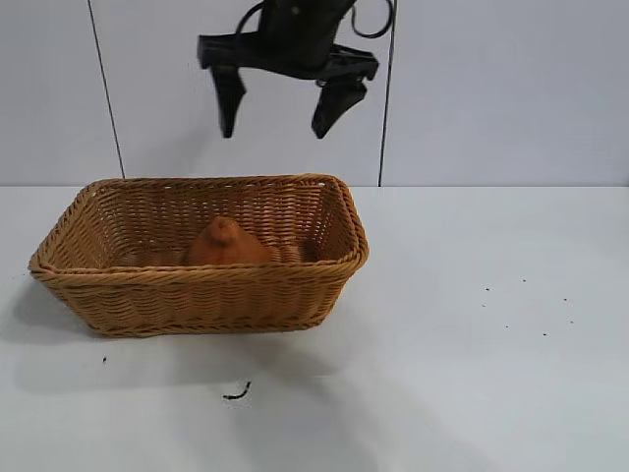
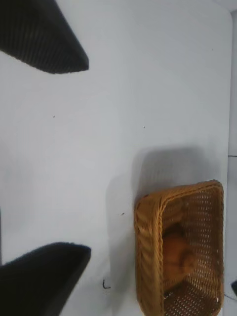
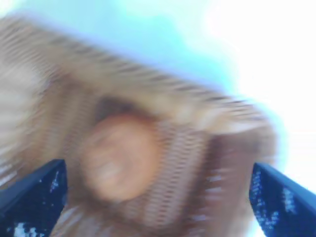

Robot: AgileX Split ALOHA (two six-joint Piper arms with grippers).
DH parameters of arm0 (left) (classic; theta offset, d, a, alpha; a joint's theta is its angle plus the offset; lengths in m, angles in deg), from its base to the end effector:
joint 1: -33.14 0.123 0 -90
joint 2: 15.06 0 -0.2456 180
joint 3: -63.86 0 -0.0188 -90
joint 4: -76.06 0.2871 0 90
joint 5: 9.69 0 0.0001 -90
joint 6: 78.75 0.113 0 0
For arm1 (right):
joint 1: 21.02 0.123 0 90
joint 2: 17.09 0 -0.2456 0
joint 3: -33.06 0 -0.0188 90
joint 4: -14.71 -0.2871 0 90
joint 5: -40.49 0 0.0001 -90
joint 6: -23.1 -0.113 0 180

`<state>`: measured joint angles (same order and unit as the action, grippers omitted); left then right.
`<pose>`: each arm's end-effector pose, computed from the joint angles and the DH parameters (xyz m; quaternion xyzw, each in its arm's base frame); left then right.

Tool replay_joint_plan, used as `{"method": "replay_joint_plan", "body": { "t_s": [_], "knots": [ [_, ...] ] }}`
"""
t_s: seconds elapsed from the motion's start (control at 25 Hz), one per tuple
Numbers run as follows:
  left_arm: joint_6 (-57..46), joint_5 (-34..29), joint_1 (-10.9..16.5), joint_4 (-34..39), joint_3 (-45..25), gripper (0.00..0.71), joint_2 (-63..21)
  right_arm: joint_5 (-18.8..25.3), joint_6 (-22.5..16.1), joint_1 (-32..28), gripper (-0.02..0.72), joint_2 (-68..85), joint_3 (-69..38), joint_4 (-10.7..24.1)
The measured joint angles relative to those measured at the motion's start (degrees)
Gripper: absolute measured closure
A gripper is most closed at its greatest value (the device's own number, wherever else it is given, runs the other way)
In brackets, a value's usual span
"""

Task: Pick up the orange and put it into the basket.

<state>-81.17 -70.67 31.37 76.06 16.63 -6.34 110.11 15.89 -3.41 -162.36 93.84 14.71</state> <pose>0.0852 -0.0026 0.2853 -0.0048 0.8523 -0.0191 0.5227 0.5100 0.1619 0.2075 -0.0883 0.9706 0.0481 0.2188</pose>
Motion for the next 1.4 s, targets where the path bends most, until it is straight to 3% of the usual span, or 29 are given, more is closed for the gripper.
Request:
{"method": "replay_joint_plan", "body": {
  "t_s": [0.28,0.6,1.0,1.12,1.4],
  "knots": [
    [0.0,0.0,0.0,0.0,0.0,0.044,0.0,0.0,0.0,-11.4,0.010,0.0,0.0,0.0],
    [0.0,0.1,0.0,0.0,0.0,0.044,0.0,0.1,0.2,-14.2,0.010,2.3,-7.8,0.0],
    [0.0,0.1,0.0,0.0,0.0,0.044,0.0,0.0,3.1,-14.2,0.010,22.6,-36.6,0.0],
    [0.0,0.1,0.0,0.0,0.0,0.044,0.0,0.0,4.5,-14.2,0.010,35.0,-52.1,0.0],
    [0.0,0.1,0.0,0.0,0.0,0.044,0.0,0.1,6.2,-14.2,0.010,57.3,-75.7,0.0]
  ]
}}
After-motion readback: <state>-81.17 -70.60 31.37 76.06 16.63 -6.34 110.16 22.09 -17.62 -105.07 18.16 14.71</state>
